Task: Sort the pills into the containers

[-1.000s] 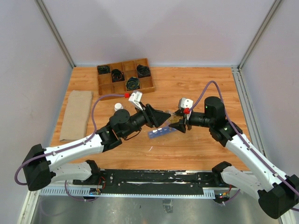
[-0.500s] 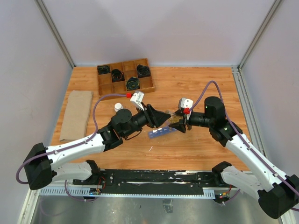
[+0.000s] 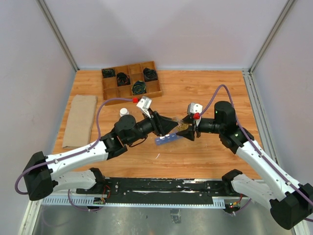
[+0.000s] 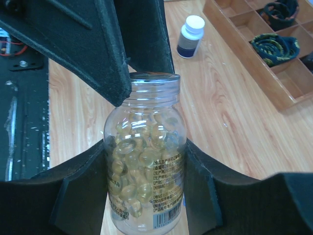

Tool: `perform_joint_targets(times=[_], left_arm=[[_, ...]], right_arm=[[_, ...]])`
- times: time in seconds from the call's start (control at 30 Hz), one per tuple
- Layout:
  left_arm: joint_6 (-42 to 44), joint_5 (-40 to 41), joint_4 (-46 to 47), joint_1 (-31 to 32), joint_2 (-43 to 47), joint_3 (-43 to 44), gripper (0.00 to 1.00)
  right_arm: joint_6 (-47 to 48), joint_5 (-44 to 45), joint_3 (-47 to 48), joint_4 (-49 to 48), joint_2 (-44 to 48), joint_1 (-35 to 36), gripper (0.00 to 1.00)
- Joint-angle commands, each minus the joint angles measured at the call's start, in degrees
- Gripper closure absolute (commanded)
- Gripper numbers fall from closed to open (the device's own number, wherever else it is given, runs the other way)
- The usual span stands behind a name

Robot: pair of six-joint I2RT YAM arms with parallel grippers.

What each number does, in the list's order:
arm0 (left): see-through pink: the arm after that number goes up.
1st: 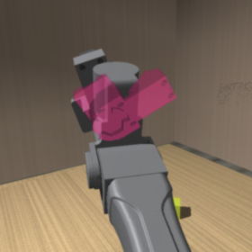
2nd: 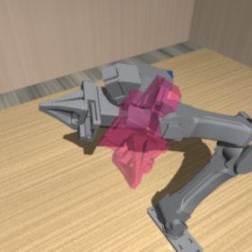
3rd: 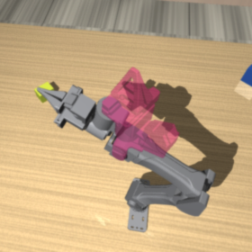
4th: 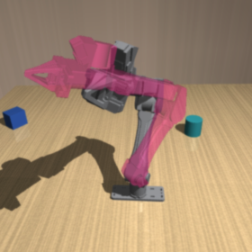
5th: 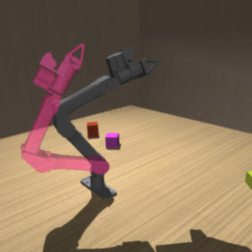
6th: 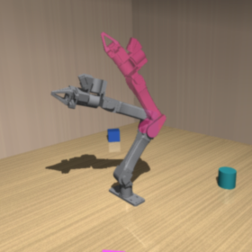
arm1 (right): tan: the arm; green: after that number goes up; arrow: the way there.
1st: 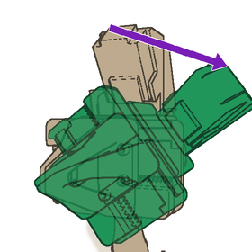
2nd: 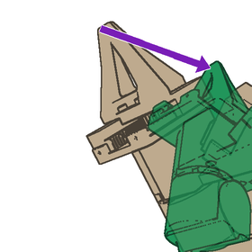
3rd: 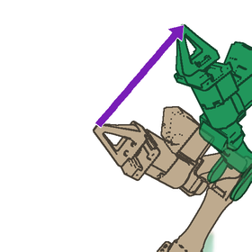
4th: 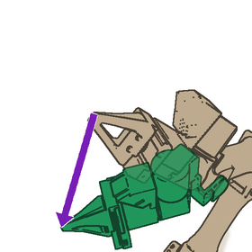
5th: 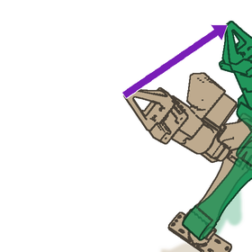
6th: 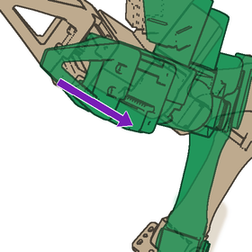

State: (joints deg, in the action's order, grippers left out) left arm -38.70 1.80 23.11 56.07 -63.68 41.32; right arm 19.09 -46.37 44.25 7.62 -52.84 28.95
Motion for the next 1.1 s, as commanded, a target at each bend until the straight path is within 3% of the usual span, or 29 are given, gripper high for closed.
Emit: perform_joint_targets(times=[0.0, 0.2, 0.3, 0.5, 0.6, 0.8, 0.9, 1.07], left_arm=[[11.5, -6.9, 4.2, 0.6, 2.9, -3.5, 0.61], [25.3, -16.0, 6.7, -1.5, 5.6, -7.7, 0.62], [28.1, -21.8, 6.9, -4.0, 5.6, -7.7, 0.63], [30.6, -24.1, 7.6, -6.8, 6.0, -7.2, 0.60], [30.5, -23.5, 8.3, -7.6, 6.5, -6.4, 0.50], [28.8, -22.2, 7.3, -7.8, 6.7, -3.1, 0.17], [27.7, -20.2, 6.6, -7.8, 7.6, -2.9, 0.05], [26.5, -17.8, 5.7, -7.8, 11.9, -5.4, 0.01]], right_arm=[[-4.1, -10.8, 1.4, -4.3, 0.0, 0.4, 0.97], [-9.0, -17.4, 0.8, -7.7, -0.8, -0.1, 0.97], [-10.1, -19.6, 0.7, -8.7, -1.3, 0.0, 0.97], [-10.9, -21.8, 0.4, -9.6, -1.3, 0.0, 0.97], [-10.5, -22.3, 0.3, -9.7, -1.2, -0.1, 0.97], [-9.2, -21.8, 0.4, -8.7, -0.9, 0.0, 0.97], [-8.7, -21.7, 0.5, -8.4, -0.7, 0.0, 0.97], [-7.4, -21.1, 0.4, -7.5, -0.5, 0.0, 0.96]])
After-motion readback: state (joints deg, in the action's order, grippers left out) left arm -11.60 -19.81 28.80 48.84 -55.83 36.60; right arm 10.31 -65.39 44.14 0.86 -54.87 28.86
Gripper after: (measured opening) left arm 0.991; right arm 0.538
